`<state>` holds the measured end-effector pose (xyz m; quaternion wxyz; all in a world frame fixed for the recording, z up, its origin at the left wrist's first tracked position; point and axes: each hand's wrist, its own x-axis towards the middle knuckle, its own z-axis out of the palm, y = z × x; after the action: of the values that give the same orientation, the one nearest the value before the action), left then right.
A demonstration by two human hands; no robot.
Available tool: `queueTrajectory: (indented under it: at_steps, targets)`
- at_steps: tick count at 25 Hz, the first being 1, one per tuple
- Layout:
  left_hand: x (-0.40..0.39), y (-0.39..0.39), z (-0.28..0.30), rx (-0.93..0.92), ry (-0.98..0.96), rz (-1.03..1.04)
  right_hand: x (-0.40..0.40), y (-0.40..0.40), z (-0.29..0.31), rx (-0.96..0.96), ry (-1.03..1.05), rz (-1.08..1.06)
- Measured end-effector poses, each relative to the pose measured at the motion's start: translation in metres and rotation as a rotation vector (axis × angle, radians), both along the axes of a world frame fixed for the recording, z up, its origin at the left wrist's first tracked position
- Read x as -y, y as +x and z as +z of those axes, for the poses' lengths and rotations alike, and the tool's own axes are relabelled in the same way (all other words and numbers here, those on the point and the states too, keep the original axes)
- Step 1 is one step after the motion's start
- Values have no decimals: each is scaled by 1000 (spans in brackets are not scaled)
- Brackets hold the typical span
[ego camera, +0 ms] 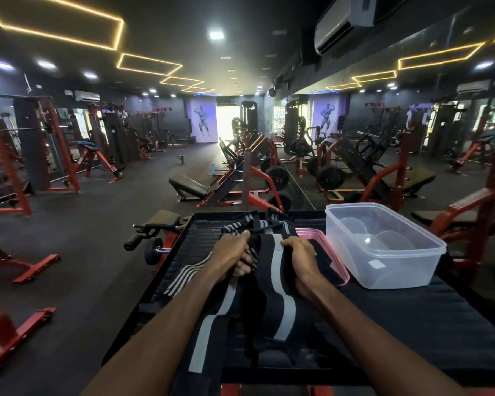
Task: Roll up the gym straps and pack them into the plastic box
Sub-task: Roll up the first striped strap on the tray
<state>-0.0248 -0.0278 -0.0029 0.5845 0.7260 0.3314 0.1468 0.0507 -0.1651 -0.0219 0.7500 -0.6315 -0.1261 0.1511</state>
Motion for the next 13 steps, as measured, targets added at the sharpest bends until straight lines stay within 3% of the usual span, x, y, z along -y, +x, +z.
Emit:
queueTrajectory:
  at_steps: [4, 6, 10, 13]
  targets:
    - [9, 22, 1, 241, -257, 22, 3, -3, -4, -6, -21, 133]
    - [9, 30, -3, 353, -261, 104, 6, -3, -3, 28, -71, 184]
    - [11, 32, -6, 399, -208, 26, 11, 5, 1, 238, -213, 73]
    - [13, 31, -9, 308, -198, -72, 14, 16, 4, 398, -191, 11]
